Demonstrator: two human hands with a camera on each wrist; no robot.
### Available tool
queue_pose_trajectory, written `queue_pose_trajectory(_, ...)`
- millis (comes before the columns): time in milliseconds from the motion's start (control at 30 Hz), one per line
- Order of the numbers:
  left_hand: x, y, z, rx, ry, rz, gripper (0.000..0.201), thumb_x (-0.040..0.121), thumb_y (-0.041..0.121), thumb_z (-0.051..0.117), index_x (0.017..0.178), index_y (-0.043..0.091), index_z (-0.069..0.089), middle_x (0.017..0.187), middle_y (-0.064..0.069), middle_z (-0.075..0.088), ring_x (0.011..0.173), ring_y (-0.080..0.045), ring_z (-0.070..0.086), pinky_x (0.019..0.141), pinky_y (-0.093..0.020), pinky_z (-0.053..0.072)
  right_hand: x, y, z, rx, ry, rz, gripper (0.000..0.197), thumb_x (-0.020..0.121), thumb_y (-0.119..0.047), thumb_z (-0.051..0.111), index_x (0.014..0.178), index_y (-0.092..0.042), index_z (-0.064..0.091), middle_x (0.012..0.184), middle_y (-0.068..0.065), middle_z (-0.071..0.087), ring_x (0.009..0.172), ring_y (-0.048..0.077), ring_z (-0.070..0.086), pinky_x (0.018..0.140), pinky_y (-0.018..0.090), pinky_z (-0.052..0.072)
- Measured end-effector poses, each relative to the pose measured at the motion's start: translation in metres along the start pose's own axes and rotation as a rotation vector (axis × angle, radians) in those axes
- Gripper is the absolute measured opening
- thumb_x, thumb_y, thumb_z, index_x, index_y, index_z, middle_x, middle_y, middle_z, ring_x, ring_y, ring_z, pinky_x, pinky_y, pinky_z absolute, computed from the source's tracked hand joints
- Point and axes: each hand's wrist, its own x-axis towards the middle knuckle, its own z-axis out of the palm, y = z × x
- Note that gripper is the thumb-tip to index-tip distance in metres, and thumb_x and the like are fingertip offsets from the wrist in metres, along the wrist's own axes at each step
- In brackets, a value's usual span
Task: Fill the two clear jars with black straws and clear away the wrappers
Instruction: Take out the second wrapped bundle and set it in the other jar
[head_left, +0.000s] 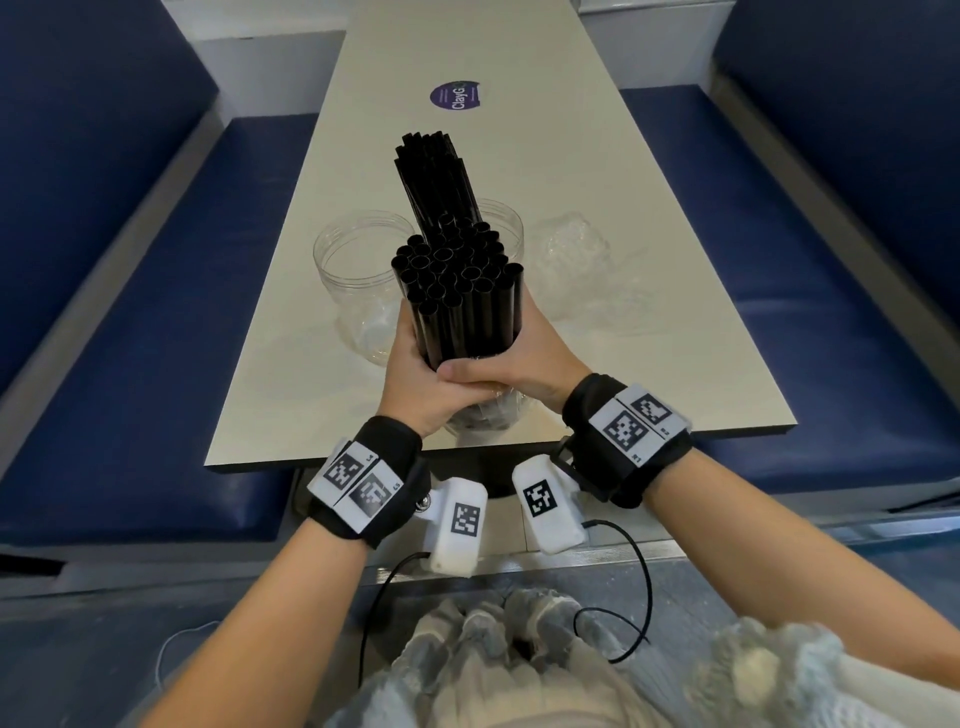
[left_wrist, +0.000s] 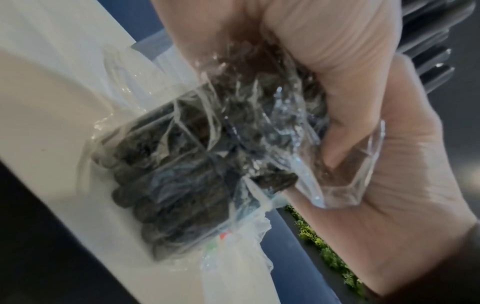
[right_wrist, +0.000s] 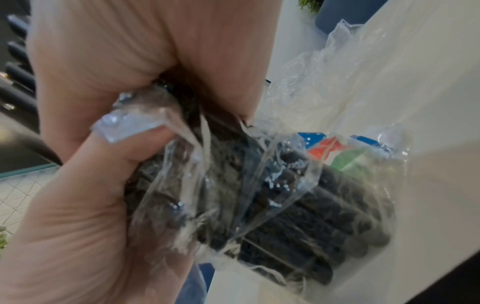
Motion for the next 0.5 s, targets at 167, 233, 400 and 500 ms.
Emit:
queue_pose_trajectory(167,0.000,-0.001,-0.001,0.000,0.011,-0.003,0.113,0.034,0.027,0.080,0.134,0.001,0.033,0.109,0.008,0.057,0.098,0.006,0.061,0.082,-0.013,0.051,0.000,0.004,-0.004,0.019,-0.031,0.012,0.079,0.058,-0.009,0.082,0.120,-0.026,0.036,0.123,0.004,0.050,0.109,0.006,0.053,0.085,0.006,0.046)
queue_pose_trajectory(233,0.001,-0.004,-0.002,0.008,0.001,-0.010,0.113,0.035,0.023,0.082,0.133,0.001,0.032,0.109,0.008,0.056,0.097,0.006,0.060,0.080,-0.011,0.051,0.001,0.004,-0.004,0.016,-0.051,0.029,0.080,0.061,-0.004,0.082,0.122,-0.025,0.034,0.121,0.001,0.050,0.106,0.001,0.052,0.083,0.004,0.045)
queue_pose_trajectory(400,0.005,-0.011,-0.005,0.015,-0.047,-0.040,0.097,0.037,0.018,0.081,0.122,0.023,0.034,0.109,0.009,0.056,0.099,0.005,0.061,0.081,-0.017,0.052,0.007,0.007,0.001,-0.017,-0.052,0.074,0.092,0.056,-0.022,0.081,0.132,-0.022,0.030,0.134,0.008,0.044,0.122,0.015,0.048,0.100,0.027,0.043)
queue_pose_trajectory(500,0.003,-0.012,-0.004,-0.004,-0.051,-0.047,0.097,0.036,0.022,0.079,0.124,0.019,0.036,0.108,0.009,0.058,0.097,0.006,0.063,0.077,-0.017,0.052,0.006,0.007,0.002,-0.021,-0.059,0.077,0.095,0.056,-0.022,0.081,0.135,-0.022,0.027,0.135,0.007,0.042,0.124,0.015,0.046,0.104,0.032,0.041)
